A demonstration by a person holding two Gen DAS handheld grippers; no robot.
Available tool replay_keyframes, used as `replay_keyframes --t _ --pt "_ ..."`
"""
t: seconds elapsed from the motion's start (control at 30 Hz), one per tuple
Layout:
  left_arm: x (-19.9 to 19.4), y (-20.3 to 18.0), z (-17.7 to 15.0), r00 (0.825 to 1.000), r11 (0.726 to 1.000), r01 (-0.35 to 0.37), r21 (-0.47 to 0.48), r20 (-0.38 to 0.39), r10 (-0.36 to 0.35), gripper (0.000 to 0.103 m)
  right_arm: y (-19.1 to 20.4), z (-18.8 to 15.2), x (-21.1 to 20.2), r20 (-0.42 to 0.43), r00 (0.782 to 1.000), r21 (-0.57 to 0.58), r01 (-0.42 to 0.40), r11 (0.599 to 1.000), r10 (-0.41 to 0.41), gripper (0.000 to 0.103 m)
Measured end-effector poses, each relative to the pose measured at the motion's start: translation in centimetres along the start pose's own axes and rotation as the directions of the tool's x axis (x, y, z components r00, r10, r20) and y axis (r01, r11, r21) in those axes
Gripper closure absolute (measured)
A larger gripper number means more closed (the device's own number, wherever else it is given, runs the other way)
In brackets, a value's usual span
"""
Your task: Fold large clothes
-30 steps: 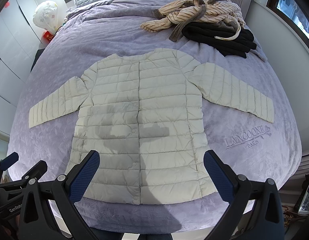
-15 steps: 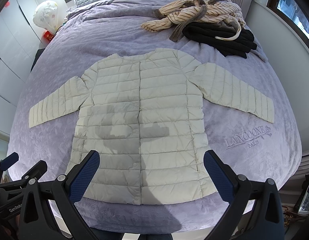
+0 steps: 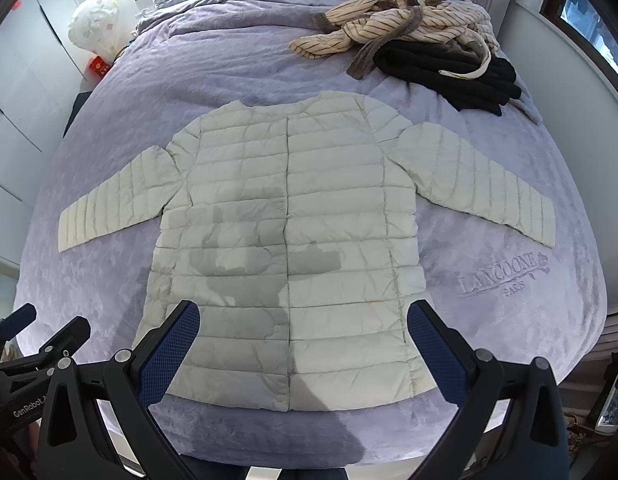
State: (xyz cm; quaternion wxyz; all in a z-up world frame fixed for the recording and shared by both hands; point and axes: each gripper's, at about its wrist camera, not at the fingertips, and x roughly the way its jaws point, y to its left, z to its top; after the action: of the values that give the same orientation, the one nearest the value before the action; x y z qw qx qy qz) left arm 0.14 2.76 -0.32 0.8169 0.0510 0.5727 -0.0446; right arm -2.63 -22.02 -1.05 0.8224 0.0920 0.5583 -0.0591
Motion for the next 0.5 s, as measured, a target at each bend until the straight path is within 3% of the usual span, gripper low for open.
replay_keyframes --t 0.5 --pt "4.4 7.5 0.8 0.999 0.993 -0.034 -0.111 -0.037 0.030 0.000 6.1 1.2 4.2 -0.061 0.998 -0.084 -0.015 0.996 0.010 0.000"
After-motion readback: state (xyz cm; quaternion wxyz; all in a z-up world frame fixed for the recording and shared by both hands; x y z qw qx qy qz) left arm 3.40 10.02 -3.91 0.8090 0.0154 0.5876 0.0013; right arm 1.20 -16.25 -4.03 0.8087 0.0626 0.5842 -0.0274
